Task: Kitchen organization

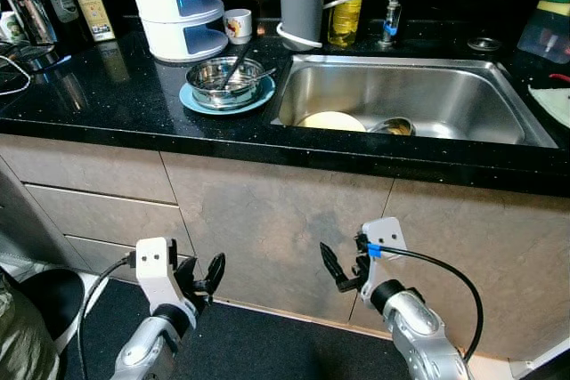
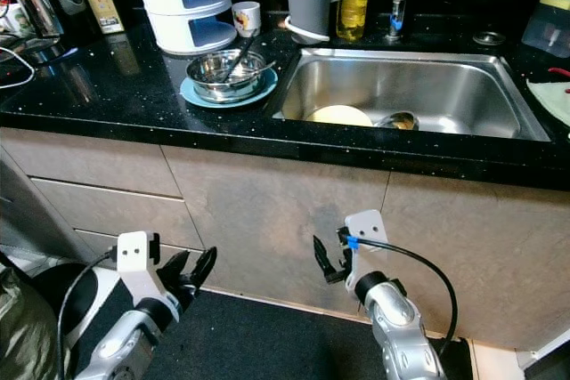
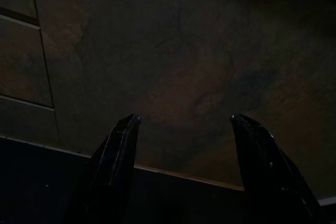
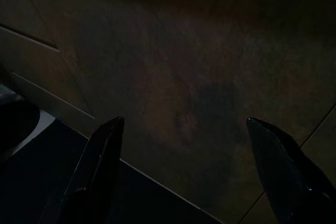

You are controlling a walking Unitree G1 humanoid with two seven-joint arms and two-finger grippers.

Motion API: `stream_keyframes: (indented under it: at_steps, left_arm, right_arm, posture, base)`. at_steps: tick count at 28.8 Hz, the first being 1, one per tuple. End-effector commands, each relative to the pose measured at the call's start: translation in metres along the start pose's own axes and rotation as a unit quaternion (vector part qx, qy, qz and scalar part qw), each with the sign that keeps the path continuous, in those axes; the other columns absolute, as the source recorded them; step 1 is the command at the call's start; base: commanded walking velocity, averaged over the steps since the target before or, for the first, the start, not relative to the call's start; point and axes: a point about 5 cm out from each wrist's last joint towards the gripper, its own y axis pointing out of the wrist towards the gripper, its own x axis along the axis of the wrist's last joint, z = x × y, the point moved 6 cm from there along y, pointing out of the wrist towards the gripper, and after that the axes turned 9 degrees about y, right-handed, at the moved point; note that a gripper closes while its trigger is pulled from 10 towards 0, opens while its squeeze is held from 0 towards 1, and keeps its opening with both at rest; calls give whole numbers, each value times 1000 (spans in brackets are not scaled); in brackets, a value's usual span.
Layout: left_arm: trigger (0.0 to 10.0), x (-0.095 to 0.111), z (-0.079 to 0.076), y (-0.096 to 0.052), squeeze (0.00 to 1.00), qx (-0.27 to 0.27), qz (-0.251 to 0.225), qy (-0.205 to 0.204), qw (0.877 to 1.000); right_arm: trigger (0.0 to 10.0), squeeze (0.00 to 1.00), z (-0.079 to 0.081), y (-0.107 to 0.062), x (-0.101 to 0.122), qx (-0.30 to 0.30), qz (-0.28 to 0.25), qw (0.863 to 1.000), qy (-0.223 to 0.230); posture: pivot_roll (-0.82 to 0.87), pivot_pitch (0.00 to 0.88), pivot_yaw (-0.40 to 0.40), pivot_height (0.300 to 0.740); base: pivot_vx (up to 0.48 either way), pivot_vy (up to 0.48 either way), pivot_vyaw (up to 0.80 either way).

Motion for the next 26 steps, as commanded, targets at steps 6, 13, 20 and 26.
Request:
stream_keyframes:
  at_steps: [6,13,20,26]
  left_arm:
    - [10000,-3,3,-2,0,2,9,7,1000]
    - [10000,-4,3,-2,867,4,8,5,1000]
    - [10000,-2,4,-2,1000,9,3,7,1000]
    - [10000,-1,3,-2,0,6,1,5,1000]
  right_arm:
    - [10000,0,2,1,-6,6,15,1000,7]
    - [10000,969,3,1,-7,12,19,1000,14]
    - [10000,1000,2,1,-6,14,15,999,33]
    - [10000,0,2,0,-6,18,16,999,39]
  posture:
    - [-15,0,12,740]
    - [-17,0,14,740]
    - [-16,0,8,740]
    - [-16,0,7,740]
  base:
    - [0,0,0]
    - [0,0,0]
    - [0,0,0]
    - [0,0,0]
